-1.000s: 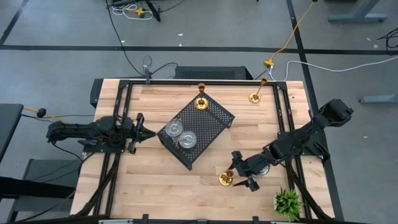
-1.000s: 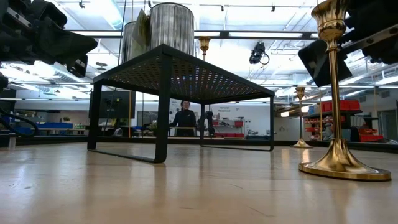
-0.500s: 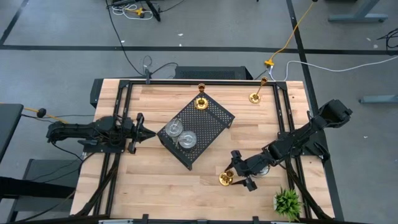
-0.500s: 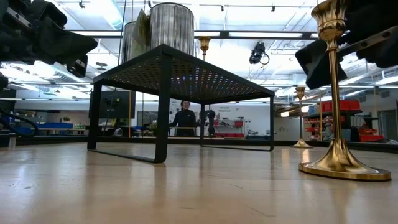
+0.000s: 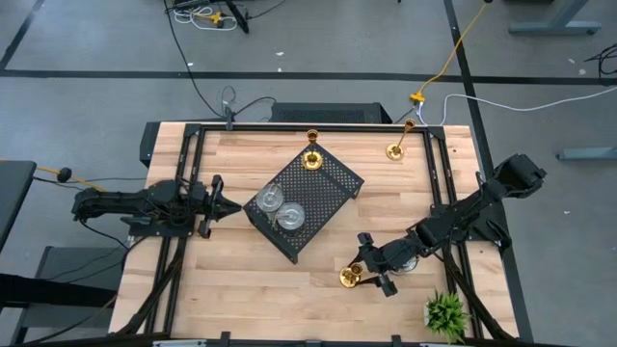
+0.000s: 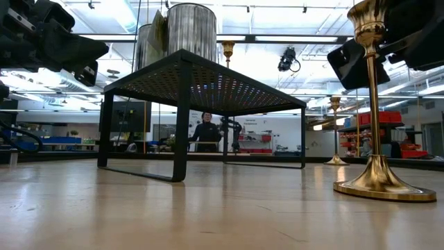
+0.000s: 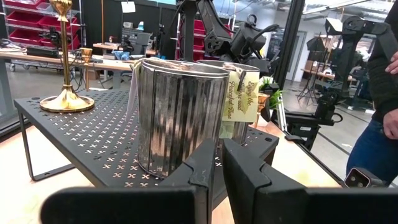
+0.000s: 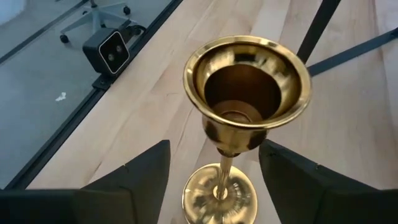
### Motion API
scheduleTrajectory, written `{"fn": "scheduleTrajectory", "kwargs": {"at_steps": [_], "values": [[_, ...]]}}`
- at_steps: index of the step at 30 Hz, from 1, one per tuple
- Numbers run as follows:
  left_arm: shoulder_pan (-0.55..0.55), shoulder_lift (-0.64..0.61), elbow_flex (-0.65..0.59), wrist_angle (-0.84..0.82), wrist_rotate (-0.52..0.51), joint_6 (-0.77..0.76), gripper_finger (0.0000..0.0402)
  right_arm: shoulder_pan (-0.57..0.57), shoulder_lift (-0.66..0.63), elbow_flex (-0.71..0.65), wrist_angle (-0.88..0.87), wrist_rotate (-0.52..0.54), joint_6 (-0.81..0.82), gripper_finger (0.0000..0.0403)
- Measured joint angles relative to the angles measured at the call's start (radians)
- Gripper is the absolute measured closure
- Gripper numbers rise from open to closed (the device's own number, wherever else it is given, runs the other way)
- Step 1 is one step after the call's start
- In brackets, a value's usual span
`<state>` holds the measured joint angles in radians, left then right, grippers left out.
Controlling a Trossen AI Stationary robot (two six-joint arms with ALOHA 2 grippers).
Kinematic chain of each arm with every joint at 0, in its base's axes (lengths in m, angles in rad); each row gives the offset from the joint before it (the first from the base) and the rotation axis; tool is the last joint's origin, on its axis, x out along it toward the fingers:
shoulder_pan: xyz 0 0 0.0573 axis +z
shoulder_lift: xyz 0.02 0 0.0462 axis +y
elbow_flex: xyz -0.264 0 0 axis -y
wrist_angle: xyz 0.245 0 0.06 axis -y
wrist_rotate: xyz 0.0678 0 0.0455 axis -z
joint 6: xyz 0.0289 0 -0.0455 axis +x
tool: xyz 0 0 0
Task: Pick & Place candle stick holders
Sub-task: Put the bottom gold candle holder on the shelf aligned with the other gold candle holder
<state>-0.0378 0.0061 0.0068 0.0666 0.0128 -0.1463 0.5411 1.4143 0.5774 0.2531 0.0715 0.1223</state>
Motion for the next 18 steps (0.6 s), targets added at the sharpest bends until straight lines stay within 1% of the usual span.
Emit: {"fn": "scheduleTrajectory", "kwargs": {"at_steps": [11, 18], "values": [[0.000, 0.000, 0.000, 0.000, 0.000, 0.000, 0.0362, 0.000, 0.000, 0.000, 0.000, 0.000, 0.000, 0.0199], [0.000, 0.000, 0.000, 0.000, 0.000, 0.000, 0.0362, 0.000, 0.000, 0.000, 0.000, 0.001, 0.000, 0.0218]]}}
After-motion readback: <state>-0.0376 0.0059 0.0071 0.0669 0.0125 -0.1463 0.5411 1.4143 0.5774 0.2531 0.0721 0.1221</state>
